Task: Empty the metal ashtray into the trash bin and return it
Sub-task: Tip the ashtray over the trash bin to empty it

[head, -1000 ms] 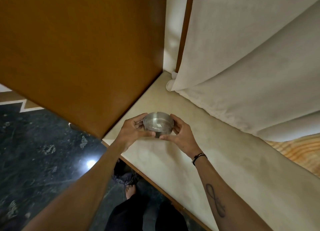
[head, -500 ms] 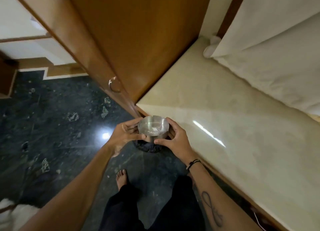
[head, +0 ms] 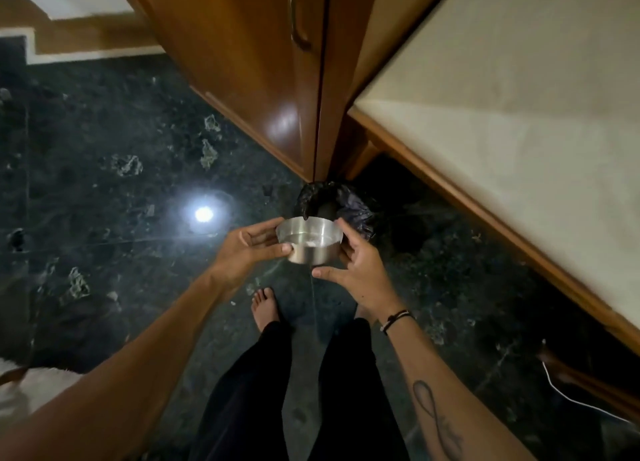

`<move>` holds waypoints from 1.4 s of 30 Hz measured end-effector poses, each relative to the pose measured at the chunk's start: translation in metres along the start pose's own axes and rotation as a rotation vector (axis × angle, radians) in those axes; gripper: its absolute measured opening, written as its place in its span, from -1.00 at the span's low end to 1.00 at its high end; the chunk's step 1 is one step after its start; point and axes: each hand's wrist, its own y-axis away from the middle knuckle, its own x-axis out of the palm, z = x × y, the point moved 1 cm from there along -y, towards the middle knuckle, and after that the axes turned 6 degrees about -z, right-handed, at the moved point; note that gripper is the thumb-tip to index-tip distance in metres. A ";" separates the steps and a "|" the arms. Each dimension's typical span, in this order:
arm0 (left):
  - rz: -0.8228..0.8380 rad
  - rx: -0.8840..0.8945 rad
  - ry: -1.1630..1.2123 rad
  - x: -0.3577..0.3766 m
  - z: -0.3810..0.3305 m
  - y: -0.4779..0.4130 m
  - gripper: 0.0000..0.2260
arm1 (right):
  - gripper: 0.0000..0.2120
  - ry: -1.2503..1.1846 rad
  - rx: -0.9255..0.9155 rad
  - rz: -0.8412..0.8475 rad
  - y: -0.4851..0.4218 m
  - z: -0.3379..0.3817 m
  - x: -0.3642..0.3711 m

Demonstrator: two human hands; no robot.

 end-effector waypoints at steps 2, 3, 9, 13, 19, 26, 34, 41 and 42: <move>0.002 -0.042 0.031 -0.001 0.021 -0.021 -0.15 | 0.07 0.014 0.012 -0.005 -0.019 -0.019 0.001; 0.004 -0.062 0.047 0.000 0.036 -0.038 -0.20 | 0.02 0.017 0.019 -0.031 -0.033 -0.035 0.000; -0.027 -0.095 0.112 0.022 0.093 -0.121 -0.15 | -0.27 0.110 -0.001 -0.163 -0.109 -0.101 -0.016; -0.069 -0.119 0.073 0.038 0.122 -0.173 -0.40 | -0.35 0.179 -0.014 -0.188 -0.162 -0.131 -0.026; -0.198 -0.178 -0.108 0.055 0.125 -0.234 -0.53 | -0.75 0.271 -0.032 -0.218 -0.223 -0.159 -0.034; -0.243 -0.055 -0.408 0.067 0.112 -0.269 -0.56 | -0.61 0.253 0.099 -0.193 -0.250 -0.161 -0.040; -0.166 0.045 -0.582 0.094 0.101 -0.299 -0.78 | -0.61 0.002 0.278 -0.200 -0.262 -0.173 -0.058; -0.252 -0.153 -0.439 0.100 0.120 -0.309 -0.80 | -0.73 0.055 0.213 -0.152 -0.259 -0.177 -0.062; -0.265 -0.188 -0.389 0.101 0.125 -0.308 -0.77 | -0.72 0.083 0.179 -0.167 -0.257 -0.177 -0.061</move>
